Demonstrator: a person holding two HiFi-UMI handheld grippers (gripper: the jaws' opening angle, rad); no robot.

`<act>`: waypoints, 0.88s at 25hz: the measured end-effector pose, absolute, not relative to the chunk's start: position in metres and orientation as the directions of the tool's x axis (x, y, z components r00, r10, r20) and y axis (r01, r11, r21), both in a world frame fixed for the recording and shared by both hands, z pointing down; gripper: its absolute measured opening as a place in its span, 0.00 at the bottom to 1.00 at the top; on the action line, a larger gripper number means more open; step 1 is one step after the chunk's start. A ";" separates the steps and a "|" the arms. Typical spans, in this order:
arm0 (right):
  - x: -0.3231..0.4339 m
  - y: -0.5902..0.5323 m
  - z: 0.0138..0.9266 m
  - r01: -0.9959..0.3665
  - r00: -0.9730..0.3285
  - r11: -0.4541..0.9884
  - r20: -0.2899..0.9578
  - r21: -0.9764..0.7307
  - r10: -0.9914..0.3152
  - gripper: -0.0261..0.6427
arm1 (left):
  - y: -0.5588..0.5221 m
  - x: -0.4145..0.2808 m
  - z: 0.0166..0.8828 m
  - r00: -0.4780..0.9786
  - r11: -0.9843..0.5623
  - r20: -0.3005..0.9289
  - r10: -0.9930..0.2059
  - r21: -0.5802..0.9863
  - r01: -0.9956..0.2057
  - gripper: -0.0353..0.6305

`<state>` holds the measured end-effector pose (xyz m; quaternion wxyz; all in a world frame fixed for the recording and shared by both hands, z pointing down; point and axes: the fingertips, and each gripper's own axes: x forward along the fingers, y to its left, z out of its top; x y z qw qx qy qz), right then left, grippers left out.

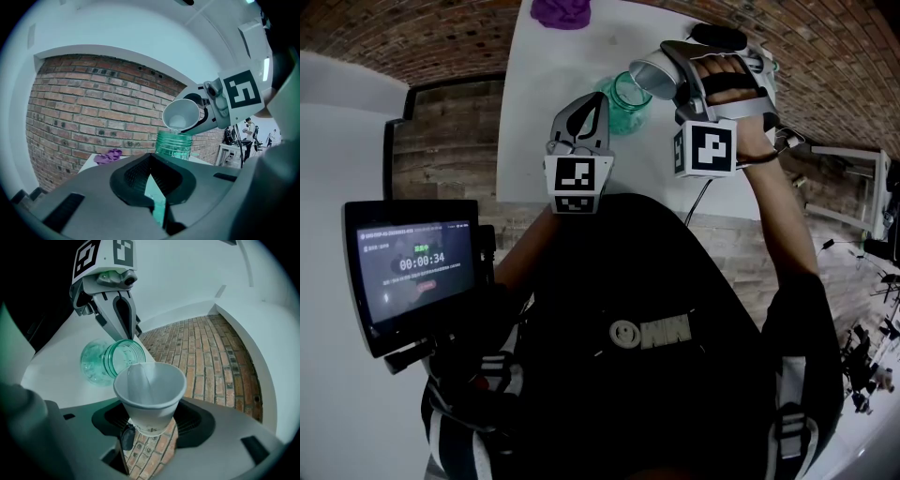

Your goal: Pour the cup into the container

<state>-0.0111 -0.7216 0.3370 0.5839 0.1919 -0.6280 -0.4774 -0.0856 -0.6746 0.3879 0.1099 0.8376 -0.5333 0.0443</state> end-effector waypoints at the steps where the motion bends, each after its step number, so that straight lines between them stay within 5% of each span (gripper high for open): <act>1: -0.011 -0.722 0.337 0.320 -0.245 0.468 0.549 0.824 -0.799 0.45 | -0.675 -0.085 0.388 0.428 -0.408 0.190 -0.884 0.137 -0.903 0.05; 22: -0.013 -0.717 0.339 0.352 -0.249 0.456 0.552 0.817 -0.796 0.45 | -0.673 -0.080 0.389 0.440 -0.420 0.195 -0.877 0.135 -0.897 0.05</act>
